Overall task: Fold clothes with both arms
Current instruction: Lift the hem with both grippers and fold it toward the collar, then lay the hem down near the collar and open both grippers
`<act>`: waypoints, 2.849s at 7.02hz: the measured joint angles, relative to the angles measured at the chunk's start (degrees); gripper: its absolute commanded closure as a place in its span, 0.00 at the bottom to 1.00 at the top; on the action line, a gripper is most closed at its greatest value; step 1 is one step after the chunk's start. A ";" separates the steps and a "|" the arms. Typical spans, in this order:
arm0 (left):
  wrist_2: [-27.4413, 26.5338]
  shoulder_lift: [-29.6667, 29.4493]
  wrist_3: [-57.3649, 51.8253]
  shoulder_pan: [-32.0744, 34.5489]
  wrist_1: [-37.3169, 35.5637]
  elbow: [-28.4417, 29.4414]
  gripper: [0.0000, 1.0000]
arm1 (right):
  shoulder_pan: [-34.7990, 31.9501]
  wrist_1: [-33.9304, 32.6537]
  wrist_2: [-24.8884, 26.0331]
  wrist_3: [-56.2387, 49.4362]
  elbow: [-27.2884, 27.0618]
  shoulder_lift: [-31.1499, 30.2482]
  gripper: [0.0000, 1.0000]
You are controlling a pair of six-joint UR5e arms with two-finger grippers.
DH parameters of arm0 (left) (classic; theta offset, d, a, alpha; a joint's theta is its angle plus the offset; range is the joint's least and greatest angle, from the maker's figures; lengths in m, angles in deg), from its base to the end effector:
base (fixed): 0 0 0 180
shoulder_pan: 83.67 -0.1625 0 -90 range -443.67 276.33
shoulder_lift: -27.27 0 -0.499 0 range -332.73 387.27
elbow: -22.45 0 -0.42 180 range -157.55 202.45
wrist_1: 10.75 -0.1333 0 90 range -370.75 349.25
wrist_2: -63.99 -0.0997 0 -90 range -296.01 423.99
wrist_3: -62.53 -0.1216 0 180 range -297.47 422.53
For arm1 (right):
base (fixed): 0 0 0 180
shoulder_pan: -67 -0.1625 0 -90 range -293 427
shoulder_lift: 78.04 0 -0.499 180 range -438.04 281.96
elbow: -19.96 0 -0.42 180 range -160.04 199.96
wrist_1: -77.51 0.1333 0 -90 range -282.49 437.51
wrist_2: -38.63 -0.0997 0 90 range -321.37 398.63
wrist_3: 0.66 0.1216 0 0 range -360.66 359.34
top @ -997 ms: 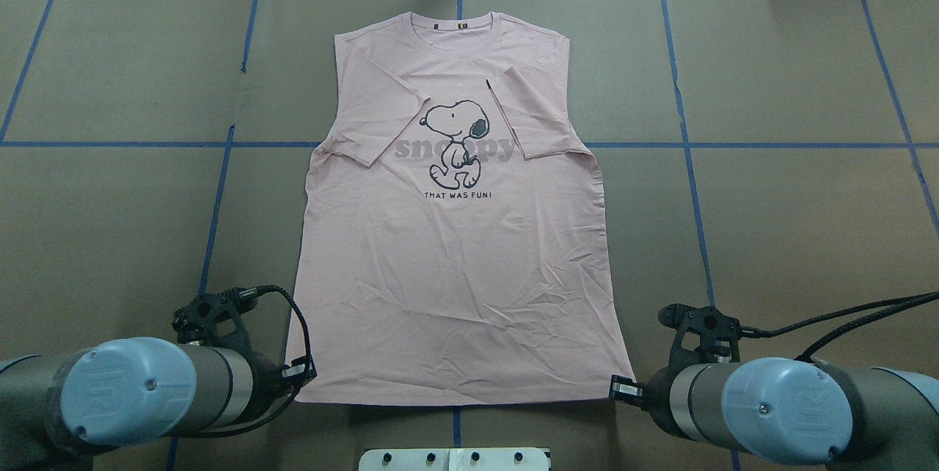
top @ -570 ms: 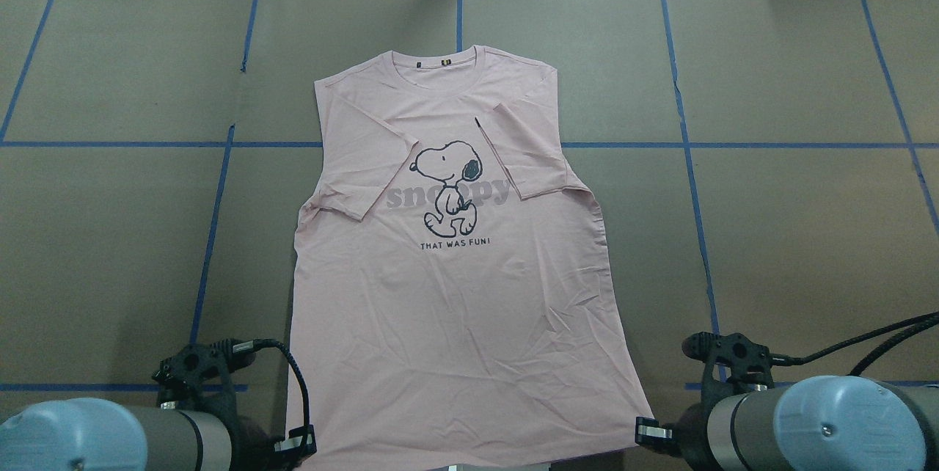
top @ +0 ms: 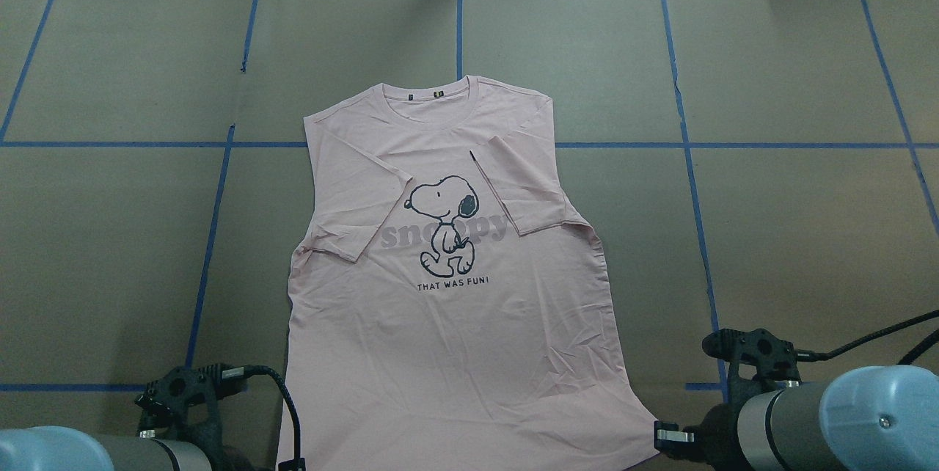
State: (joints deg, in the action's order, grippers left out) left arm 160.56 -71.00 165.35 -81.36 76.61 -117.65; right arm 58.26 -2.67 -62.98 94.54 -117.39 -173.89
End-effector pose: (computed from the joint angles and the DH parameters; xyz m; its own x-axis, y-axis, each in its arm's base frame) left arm 0.4428 -0.1373 0.2843 0.5607 -0.2432 -0.7915 0.0718 0.9666 -0.2462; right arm -0.3976 -0.1712 0.3772 0.6158 0.1845 0.7660 -0.0496 0.9793 -0.1960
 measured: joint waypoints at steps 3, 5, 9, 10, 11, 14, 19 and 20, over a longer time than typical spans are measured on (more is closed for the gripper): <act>-0.05 -2.88 -7.97 10.41 0.00 3.30 1.00 | -14.00 -0.29 -0.18 -15.01 8.55 10.81 1.00; -0.06 -7.93 -13.16 18.43 0.17 10.07 1.00 | -22.25 -0.13 0.16 -27.93 16.76 19.48 1.00; 0.02 -15.35 -25.19 32.74 3.69 25.85 1.00 | -32.81 1.92 0.59 -49.01 38.41 35.21 1.00; 0.02 -16.09 -27.88 35.89 7.80 31.17 1.00 | -34.23 5.69 -0.32 -49.66 44.86 38.36 1.00; 0.02 -16.65 -29.49 38.21 12.36 36.50 1.00 | -35.47 9.56 -1.62 -49.83 50.75 40.92 1.00; -0.06 -19.87 -30.35 40.76 24.10 51.53 1.00 | -36.95 12.98 -3.15 -49.85 61.63 46.29 1.00; -0.08 -21.62 -30.28 42.20 27.91 56.99 1.00 | -36.98 13.05 -3.15 -49.56 67.00 49.86 1.00; -0.05 -21.90 -30.28 42.29 27.94 57.20 1.00 | -37.04 13.09 -3.15 -49.58 68.18 50.85 1.00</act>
State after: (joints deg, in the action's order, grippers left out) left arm 160.51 -92.90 135.06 -39.07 104.54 -60.46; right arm 21.22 10.42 -66.13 44.95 -49.21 -123.04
